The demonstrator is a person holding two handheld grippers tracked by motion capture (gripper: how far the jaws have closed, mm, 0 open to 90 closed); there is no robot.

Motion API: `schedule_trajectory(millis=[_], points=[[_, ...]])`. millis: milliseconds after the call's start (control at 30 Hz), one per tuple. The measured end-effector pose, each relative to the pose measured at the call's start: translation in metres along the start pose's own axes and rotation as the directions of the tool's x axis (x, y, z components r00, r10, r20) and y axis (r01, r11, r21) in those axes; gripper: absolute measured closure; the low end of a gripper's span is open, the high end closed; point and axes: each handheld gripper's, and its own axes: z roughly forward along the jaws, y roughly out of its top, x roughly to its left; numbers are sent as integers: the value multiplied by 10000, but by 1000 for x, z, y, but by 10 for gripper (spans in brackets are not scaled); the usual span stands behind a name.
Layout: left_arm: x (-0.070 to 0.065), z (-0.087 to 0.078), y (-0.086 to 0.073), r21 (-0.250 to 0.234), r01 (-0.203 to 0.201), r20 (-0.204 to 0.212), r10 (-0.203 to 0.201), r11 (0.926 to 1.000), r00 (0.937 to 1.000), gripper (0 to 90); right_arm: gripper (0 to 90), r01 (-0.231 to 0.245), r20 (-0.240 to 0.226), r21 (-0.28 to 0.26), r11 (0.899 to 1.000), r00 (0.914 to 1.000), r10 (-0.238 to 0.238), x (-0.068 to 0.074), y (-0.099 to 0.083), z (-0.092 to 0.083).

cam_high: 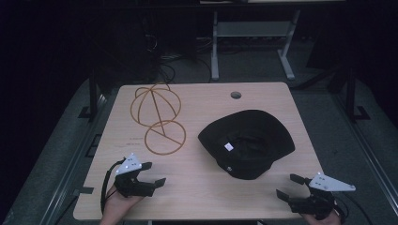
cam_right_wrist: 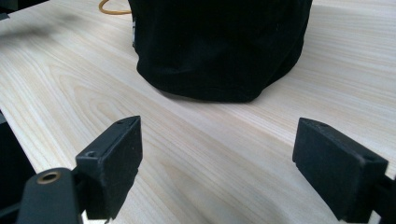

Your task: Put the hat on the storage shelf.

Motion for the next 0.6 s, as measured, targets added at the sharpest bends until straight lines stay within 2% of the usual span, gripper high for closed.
schedule_trajectory(millis=[200, 333, 400, 433, 600], points=[[-4, 3, 0, 149, -85, 84, 84, 9999, 9999, 160, 154, 77, -21, 24, 10000, 10000, -77, 0, 0, -1], [-8, 0, 0, 50, -100, 213, 99, 9999, 9997, 160, 154, 25, -31, -93, 10000, 10000, -26, 1, 1, -3], [-10, -2, 3, 23, -258, 202, 258, 9997, 9995, 160, 154, 91, -20, -113, 9999, 10000, -91, 2, 2, -3], [-11, -3, 5, -108, -267, 257, 270, 9996, 9993, 160, 154, 114, -22, -110, 9999, 9999, -114, 3, 3, -3], [-15, -3, 10, -132, -387, 365, 392, 9992, 9986, 160, 148, 0, -52, -161, 9999, 10000, -1, 4, 3, -2]])
